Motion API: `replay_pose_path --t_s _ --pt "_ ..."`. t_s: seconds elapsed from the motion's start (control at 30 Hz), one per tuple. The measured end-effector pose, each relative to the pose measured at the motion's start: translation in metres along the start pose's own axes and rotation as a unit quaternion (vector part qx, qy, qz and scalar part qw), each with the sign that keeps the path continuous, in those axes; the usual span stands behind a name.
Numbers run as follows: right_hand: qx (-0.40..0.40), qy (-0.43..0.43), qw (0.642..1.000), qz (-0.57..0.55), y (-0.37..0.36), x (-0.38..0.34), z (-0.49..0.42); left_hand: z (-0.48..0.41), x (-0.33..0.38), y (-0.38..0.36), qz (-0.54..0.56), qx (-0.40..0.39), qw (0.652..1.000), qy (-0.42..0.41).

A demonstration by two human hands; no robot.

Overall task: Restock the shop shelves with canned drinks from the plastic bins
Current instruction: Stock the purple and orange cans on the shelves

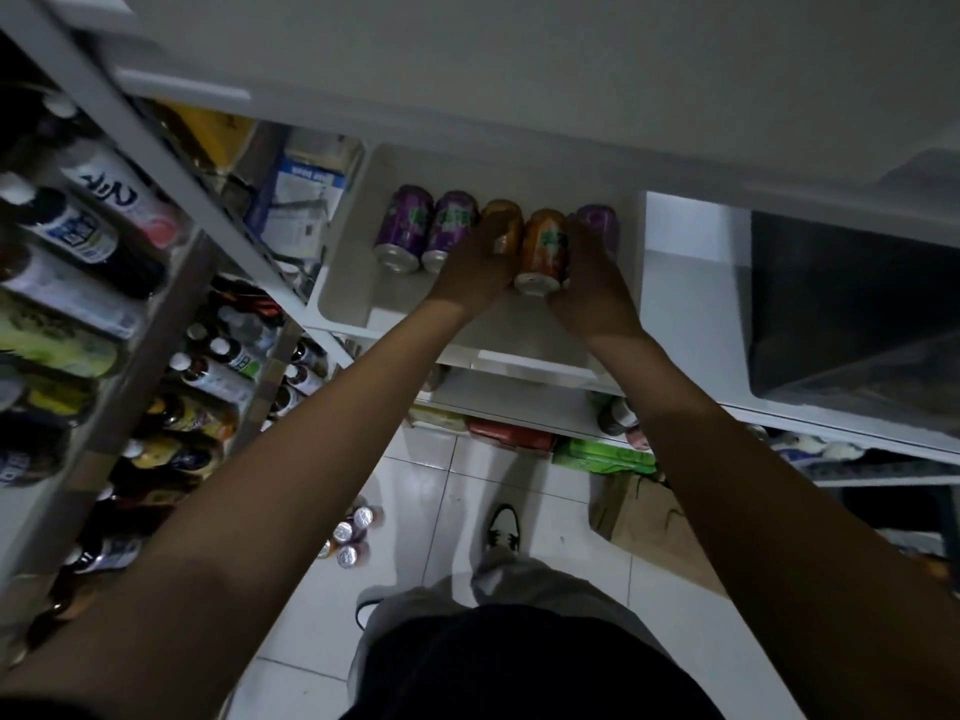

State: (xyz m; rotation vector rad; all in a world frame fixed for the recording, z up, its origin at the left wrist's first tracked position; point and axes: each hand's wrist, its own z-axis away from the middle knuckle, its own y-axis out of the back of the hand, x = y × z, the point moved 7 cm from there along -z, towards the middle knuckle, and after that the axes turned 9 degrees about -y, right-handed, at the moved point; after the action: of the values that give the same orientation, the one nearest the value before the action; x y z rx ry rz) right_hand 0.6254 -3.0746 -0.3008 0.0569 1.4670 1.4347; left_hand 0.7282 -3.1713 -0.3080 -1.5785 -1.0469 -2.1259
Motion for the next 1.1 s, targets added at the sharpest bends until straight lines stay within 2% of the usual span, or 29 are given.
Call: replay_pose_path --t_s 0.17,0.27,0.57,0.8,0.97,1.1 --pt "0.012 0.027 0.993 0.116 -0.013 0.002 -0.016 -0.004 -0.003 0.006 -0.092 -0.050 0.994 -0.001" --pt "0.014 0.056 0.979 0.196 -0.011 0.001 -0.028 -0.010 0.001 0.001 -0.122 -0.056 0.990 -0.033" --pt "-0.019 0.120 0.933 0.339 -0.006 -0.001 -0.045 -0.020 -0.007 -0.007 -0.101 -0.054 0.993 -0.038" --pt "-0.020 0.143 0.871 0.469 -0.007 0.003 -0.067 -0.016 -0.017 -0.005 -0.081 -0.044 0.995 -0.043" --pt "-0.011 0.163 0.856 0.491 0.000 -0.001 -0.070 -0.012 -0.015 -0.005 -0.065 -0.054 0.996 -0.042" --pt "0.003 0.187 0.873 0.450 0.016 -0.016 -0.055 -0.010 -0.009 -0.004 -0.056 -0.044 0.996 -0.046"
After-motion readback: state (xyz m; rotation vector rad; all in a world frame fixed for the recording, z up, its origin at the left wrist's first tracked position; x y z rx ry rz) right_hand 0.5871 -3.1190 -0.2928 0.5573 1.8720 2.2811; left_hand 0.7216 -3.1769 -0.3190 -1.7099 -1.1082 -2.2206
